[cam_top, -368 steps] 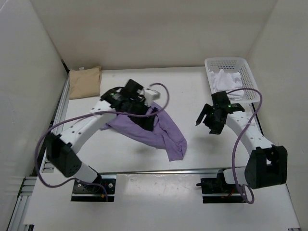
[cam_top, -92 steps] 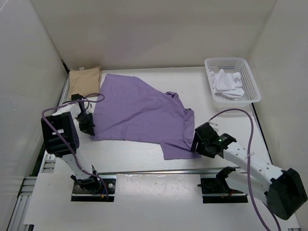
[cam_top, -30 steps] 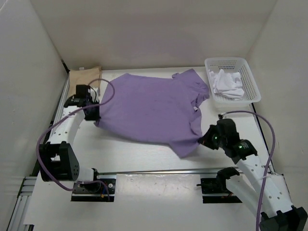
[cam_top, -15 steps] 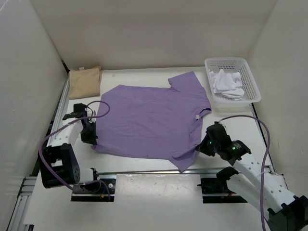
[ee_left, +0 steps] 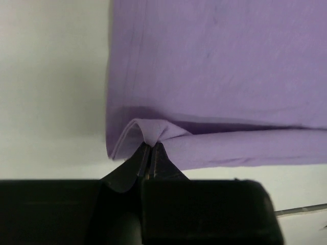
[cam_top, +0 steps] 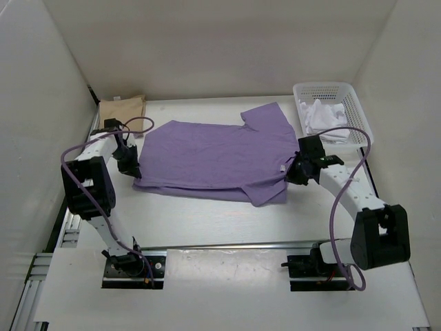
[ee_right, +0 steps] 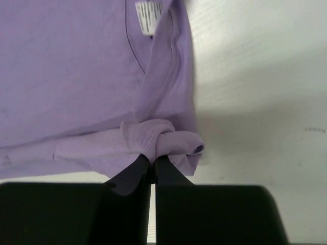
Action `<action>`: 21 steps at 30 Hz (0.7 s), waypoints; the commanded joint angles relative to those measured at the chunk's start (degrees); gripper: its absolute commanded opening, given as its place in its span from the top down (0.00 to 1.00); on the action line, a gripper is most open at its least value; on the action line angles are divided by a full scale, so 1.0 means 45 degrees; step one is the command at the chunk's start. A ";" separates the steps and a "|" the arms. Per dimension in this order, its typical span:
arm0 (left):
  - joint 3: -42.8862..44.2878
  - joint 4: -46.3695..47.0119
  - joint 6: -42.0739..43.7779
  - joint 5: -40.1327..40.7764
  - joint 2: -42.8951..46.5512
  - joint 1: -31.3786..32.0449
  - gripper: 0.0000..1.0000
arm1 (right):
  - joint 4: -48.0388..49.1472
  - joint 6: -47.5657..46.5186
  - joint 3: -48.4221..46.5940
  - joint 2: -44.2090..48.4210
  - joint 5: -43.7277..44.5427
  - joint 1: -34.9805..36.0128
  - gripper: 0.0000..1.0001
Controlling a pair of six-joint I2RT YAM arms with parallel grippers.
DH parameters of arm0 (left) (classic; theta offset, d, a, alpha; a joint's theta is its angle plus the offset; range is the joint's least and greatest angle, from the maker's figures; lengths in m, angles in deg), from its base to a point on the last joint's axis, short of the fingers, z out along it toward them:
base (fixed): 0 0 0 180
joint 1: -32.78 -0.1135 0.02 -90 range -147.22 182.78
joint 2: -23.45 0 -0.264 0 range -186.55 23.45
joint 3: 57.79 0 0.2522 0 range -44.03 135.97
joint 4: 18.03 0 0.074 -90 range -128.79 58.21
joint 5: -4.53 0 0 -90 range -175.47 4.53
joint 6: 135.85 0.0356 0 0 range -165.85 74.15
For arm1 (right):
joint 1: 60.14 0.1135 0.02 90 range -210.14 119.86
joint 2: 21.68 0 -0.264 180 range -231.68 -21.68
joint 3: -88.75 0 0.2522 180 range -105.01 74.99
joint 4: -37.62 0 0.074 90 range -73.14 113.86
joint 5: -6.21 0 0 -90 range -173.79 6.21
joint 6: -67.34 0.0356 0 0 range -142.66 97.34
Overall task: Fold and stack the t-shirts
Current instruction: Flatten out the tshirt
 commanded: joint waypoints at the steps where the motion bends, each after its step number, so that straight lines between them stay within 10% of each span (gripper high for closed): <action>1: 0.1329 -0.0165 0.0012 -0.0645 -0.0344 -0.0267 0.90 | 0.0705 -0.1025 -0.1228 -0.0727 -0.0437 -0.0190 1.00; 13: 0.2701 -0.0732 0.0012 -0.1133 -0.1383 -0.0502 0.90 | -0.0269 -0.1261 -0.2463 -0.1552 -0.1004 -0.0620 1.00; 21: -0.0912 -0.0868 0.0012 0.0056 0.1274 -0.1869 0.90 | -0.2126 0.1080 0.2495 0.3019 -0.1043 0.1292 1.00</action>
